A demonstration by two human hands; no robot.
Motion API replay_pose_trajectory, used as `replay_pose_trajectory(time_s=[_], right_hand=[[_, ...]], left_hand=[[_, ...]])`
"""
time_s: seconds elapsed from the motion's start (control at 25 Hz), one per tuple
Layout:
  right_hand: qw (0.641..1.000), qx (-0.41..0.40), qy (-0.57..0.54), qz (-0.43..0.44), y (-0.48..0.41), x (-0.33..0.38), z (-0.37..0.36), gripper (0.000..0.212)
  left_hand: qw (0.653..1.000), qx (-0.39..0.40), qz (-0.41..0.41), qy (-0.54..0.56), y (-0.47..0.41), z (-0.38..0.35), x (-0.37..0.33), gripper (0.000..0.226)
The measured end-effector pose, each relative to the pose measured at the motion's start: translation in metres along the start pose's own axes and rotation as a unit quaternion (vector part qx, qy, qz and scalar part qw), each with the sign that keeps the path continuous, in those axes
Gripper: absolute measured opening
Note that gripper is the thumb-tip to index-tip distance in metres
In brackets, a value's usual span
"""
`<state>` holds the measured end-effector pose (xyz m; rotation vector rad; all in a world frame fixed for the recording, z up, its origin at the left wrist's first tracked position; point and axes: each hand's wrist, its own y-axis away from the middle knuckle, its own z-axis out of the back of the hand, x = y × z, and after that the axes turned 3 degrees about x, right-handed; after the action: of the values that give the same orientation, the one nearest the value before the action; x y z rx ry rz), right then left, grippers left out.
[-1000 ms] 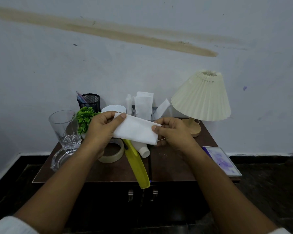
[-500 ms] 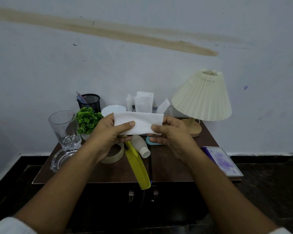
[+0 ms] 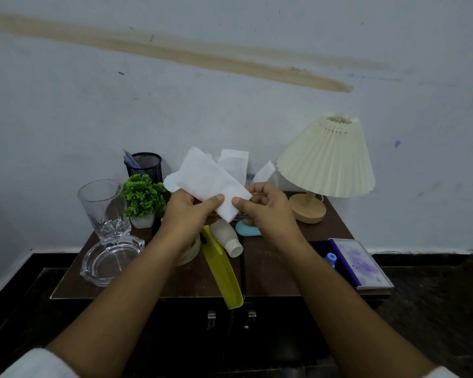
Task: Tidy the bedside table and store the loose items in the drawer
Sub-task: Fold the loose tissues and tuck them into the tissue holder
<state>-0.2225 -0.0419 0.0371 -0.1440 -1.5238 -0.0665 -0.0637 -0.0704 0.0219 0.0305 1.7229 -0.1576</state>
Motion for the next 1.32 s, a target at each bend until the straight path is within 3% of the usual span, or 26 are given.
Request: replay_pose_trajectory(time_s=[0.16,0.32,0.44,0.6,0.76,0.92,1.08,1.32], right_hand=[[0.975,0.002,0.189,0.119,-0.02,0.02,0.01,0.024],[0.961,-0.033,0.223,0.157,-0.042,0.029,0.007,0.012],[0.964,-0.057,0.199,0.165,-0.058,0.028,0.008,0.007],[0.941,-0.083,0.28,0.172,-0.072,0.018,0.01,0.002],[0.919,-0.076,0.354,0.155,-0.075,0.0,0.013,0.01],[0.898,-0.074,0.408,0.148,-0.077,-0.012,0.012,0.013],[0.892,-0.082,0.423,0.139,-0.078,-0.014,0.012,0.02],[0.891,-0.057,0.431,0.128,-0.076,-0.015,0.009,0.012]], left_hand=[[0.981,0.01,-0.062,-0.185,-0.013,0.004,-0.013,0.029],[0.98,0.014,-0.077,-0.185,-0.034,0.003,-0.024,0.02],[0.971,0.005,-0.09,-0.223,-0.053,0.001,-0.025,0.005],[0.945,-0.046,-0.131,-0.297,-0.073,-0.007,-0.017,0.011],[0.904,-0.058,-0.126,-0.406,-0.077,-0.011,0.004,0.018],[0.911,-0.073,-0.12,-0.388,-0.078,-0.012,0.011,0.015],[0.894,-0.076,-0.122,-0.424,-0.076,-0.014,0.014,0.013],[0.872,-0.08,-0.104,-0.472,-0.077,-0.01,0.014,0.015]])
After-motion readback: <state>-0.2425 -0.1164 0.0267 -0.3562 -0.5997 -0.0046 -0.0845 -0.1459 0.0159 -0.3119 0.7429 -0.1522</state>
